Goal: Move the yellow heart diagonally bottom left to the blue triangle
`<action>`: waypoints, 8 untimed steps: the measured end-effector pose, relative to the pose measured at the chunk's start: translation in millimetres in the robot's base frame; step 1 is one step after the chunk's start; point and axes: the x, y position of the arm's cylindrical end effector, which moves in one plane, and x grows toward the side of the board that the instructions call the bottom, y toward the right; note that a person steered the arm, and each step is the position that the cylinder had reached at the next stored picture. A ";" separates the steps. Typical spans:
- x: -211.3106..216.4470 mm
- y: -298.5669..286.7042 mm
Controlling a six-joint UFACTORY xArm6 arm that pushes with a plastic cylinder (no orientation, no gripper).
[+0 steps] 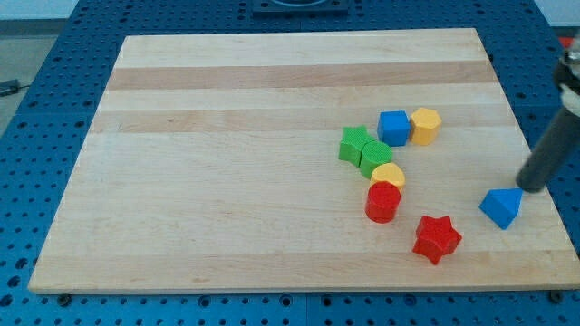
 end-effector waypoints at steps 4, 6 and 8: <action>37.5 -59.7; -4.5 -62.0; -37.7 -74.6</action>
